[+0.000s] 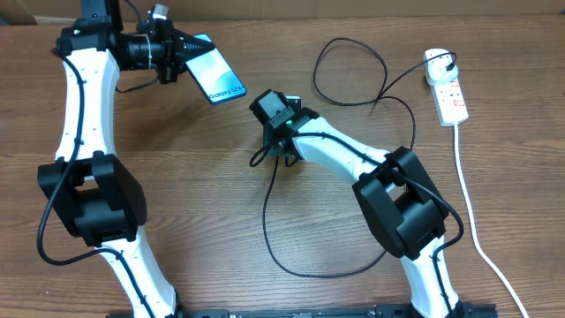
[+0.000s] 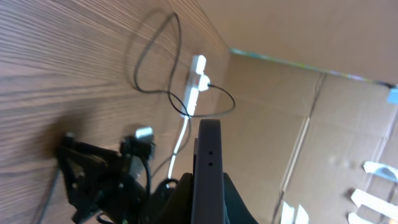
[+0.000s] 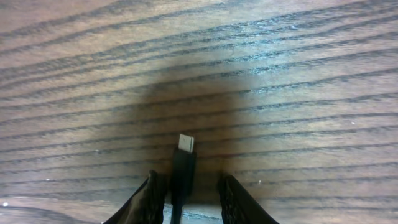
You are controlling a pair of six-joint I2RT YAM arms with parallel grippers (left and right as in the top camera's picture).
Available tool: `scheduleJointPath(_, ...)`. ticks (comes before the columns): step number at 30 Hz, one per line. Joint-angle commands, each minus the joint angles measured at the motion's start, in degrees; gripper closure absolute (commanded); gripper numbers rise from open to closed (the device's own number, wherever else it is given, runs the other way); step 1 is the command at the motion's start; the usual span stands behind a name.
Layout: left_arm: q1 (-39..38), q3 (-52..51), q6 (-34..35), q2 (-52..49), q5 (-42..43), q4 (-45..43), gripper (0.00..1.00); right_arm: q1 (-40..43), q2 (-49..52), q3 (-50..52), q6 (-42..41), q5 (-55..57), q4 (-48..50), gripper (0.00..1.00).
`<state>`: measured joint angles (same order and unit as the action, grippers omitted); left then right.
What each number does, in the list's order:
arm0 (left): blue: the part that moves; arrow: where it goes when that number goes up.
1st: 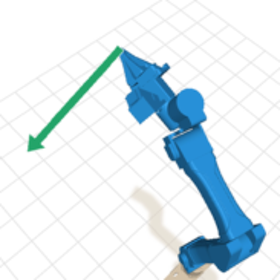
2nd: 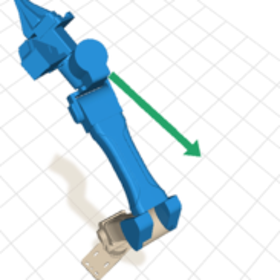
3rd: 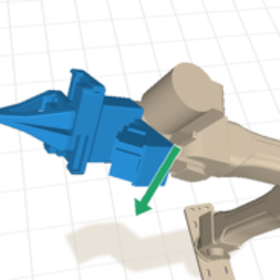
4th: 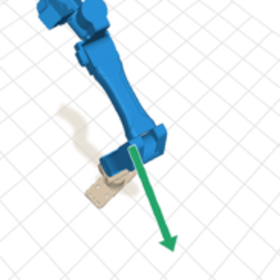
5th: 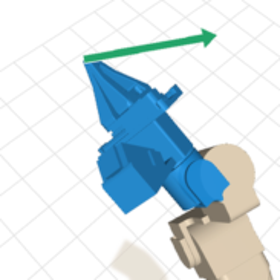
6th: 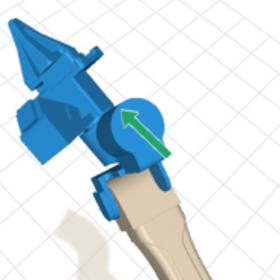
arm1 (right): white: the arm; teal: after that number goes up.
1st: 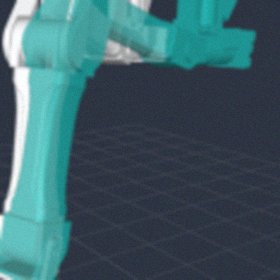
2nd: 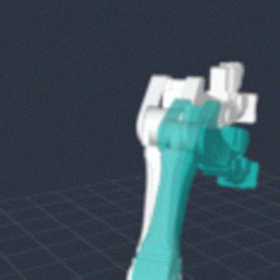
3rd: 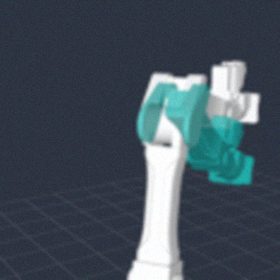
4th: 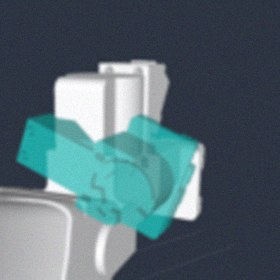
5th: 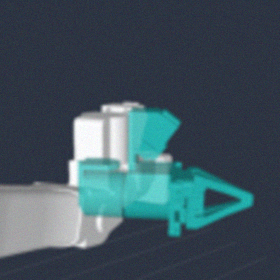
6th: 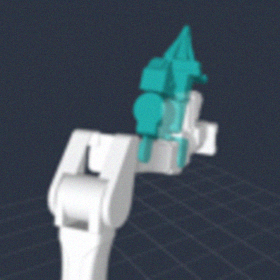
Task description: Plug charger to phone and switch on socket
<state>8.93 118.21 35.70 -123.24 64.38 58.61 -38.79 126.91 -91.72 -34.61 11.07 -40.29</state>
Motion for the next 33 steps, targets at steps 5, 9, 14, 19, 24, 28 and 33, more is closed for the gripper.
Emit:
scheduleJointPath(5, 2.8, 1.1, 0.5, 0.6, -1.6, 0.1, 0.96, -0.8, 4.9, 2.4, -3.1, 0.5, -3.0, 0.75)
scheduleJointPath(9, 2.8, 1.1, -0.2, 0.6, -1.6, 0.7, 0.96, -0.8, 4.9, 2.4, -3.4, -1.6, -3.0, 0.88)
scheduleJointPath(14, 2.8, 1.1, -1.0, 0.6, -1.6, 1.2, 0.96, -0.8, 4.9, 2.4, -3.4, -6.7, -3.1, 0.96)
scheduleJointPath(19, 2.8, 1.1, -1.0, 0.6, -1.6, 1.4, 0.96, 0.8, 4.8, 1.8, -3.0, -13.1, -4.0, 0.96)
scheduleJointPath(24, 2.7, 1.1, -1.7, 0.6, -1.5, 1.6, 0.96, 5.1, 2.7, 0.9, 5.4, -24.7, -4.9, 0.96)
scheduleJointPath(28, 2.7, 1.1, -3.8, 0.6, -1.4, 2.0, 0.96, 8.8, -0.5, 0.9, 12.8, -36.9, -4.7, 0.96)
scheduleJointPath(33, 2.7, 1.1, -5.0, 0.6, -1.4, 2.6, 0.96, 12.3, -4.4, 0.9, 21.3, -49.3, -5.9, 0.96)
